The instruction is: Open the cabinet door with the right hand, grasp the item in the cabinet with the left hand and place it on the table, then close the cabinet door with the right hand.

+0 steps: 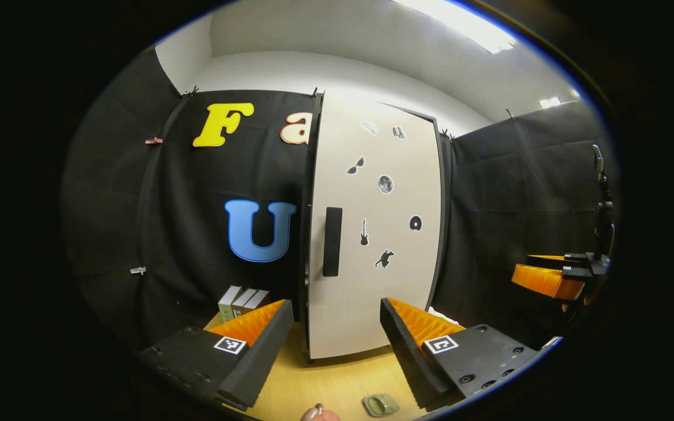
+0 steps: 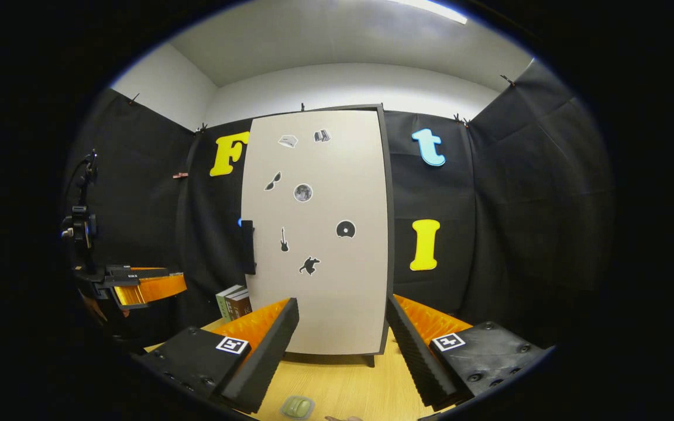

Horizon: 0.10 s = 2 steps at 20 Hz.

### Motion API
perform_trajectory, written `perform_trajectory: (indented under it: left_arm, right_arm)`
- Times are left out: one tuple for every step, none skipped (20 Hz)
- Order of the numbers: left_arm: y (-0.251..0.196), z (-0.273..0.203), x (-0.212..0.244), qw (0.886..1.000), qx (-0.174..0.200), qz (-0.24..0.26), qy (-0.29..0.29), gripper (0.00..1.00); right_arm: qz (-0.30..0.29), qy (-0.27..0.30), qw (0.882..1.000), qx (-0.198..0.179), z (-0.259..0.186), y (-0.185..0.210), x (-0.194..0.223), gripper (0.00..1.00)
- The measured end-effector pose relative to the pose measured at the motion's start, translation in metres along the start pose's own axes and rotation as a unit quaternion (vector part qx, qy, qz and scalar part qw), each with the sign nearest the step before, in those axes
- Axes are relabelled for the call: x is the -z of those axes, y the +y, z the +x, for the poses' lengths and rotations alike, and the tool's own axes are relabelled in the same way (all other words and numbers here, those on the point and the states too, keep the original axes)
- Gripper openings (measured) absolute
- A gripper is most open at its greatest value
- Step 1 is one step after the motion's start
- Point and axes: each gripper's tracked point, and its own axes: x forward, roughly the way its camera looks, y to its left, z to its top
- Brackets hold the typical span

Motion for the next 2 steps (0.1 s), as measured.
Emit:
perform_trajectory:
  left_arm:
    - [-0.0011, -0.0008, -0.0015, 1.0, -0.001, 0.003, -0.002, 0.94]
    - [-0.0027, -0.0003, -0.0011, 1.0, 0.0, 0.005, -0.004, 0.95]
  right_arm:
    - [0.0, -0.001, 1.0, -0.003, -0.0012, 0.001, -0.0006, 0.98]
    - [0.0, -0.002, 1.0, -0.005, -0.0023, 0.002, -0.0018, 0.98]
